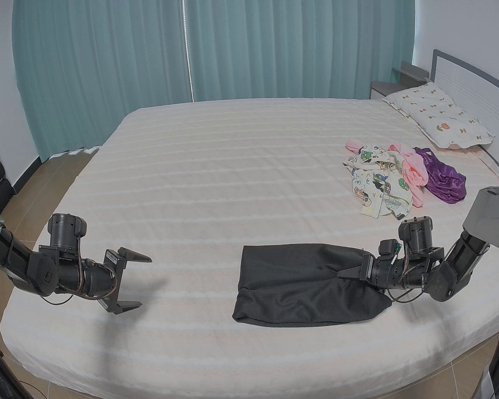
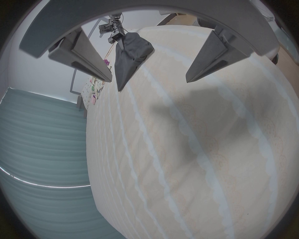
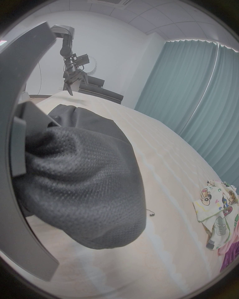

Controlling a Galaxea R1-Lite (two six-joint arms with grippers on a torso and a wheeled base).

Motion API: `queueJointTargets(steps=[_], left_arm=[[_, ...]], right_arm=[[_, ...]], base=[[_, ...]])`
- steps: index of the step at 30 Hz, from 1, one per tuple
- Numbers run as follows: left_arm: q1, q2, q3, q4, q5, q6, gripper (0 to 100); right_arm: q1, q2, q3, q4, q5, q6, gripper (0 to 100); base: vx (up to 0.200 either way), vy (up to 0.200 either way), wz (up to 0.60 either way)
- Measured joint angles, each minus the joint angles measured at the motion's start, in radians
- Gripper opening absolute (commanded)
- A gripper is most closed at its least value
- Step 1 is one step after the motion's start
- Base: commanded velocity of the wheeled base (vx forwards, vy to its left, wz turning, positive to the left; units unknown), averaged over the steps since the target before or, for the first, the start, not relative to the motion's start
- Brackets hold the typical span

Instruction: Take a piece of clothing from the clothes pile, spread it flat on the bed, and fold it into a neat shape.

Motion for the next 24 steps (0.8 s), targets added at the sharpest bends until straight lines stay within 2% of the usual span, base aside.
queueJointTargets(steps=[8,24], left_arm=[[-0.001,-0.015,0.002,0.004,-0.002,-0.001,100],[-0.033,-0.038,0.023,0.001,-0.002,-0.001,100]], right_arm=[[-0.049,-0.044,0.043,0.005,0.025,0.002,0],[-0.096,-0.111,0.109,0.019,0.051,-0.001,0]], base=[[0.000,-0.200,0.00],[0.000,-0.200,0.00]])
